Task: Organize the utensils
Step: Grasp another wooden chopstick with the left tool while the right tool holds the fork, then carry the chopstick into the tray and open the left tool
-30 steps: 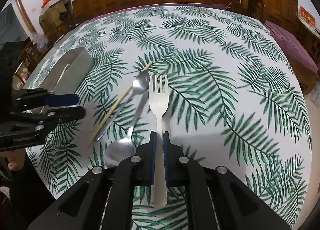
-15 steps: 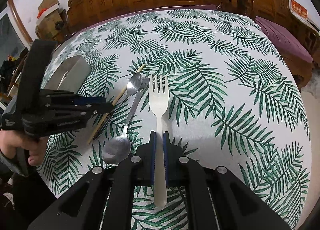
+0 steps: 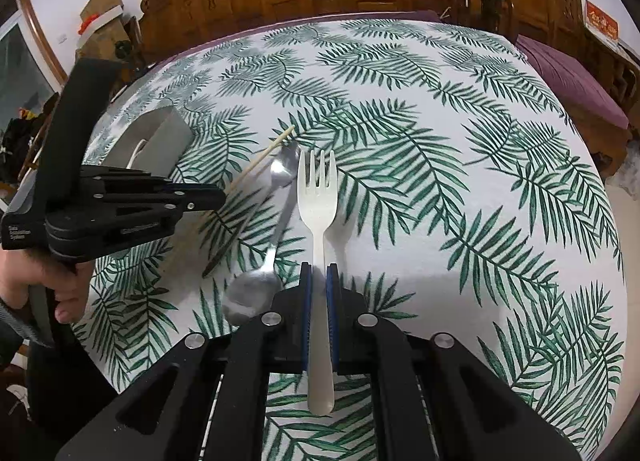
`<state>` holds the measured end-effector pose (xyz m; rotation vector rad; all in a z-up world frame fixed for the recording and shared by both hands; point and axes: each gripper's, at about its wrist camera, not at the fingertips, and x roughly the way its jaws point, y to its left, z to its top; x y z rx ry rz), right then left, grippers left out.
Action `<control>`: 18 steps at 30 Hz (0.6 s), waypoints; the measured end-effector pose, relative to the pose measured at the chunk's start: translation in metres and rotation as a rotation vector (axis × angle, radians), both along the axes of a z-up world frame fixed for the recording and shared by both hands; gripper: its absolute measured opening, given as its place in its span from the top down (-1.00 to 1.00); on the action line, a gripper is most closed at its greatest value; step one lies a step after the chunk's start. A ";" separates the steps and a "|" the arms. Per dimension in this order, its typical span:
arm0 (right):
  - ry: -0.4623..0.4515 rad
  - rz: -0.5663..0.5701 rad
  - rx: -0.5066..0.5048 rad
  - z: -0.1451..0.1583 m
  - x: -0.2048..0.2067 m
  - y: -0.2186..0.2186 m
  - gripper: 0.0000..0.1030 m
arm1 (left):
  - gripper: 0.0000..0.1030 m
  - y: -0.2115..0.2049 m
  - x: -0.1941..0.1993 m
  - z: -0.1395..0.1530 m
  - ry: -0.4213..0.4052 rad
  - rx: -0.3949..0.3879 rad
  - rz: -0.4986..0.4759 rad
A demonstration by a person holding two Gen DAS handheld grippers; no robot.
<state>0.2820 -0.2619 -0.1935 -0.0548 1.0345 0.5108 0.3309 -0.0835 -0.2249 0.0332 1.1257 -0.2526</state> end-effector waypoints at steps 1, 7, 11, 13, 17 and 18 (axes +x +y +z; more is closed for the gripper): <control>-0.002 0.001 0.002 0.002 0.000 0.001 0.83 | 0.92 0.003 -0.003 0.004 -0.009 -0.002 0.003; -0.027 0.020 0.015 0.016 -0.003 0.016 0.83 | 0.92 0.021 -0.016 0.030 -0.055 -0.013 0.018; -0.040 0.032 0.021 0.024 -0.003 0.026 0.83 | 0.92 0.031 -0.023 0.045 -0.081 -0.015 0.025; -0.046 0.040 0.023 0.028 -0.004 0.032 0.83 | 0.92 0.038 -0.028 0.051 -0.092 -0.018 0.034; -0.056 0.054 0.028 0.034 -0.005 0.043 0.84 | 0.92 0.052 -0.034 0.060 -0.106 -0.026 0.052; -0.059 0.058 0.030 0.036 -0.005 0.046 0.83 | 0.92 0.056 -0.036 0.062 -0.110 -0.028 0.056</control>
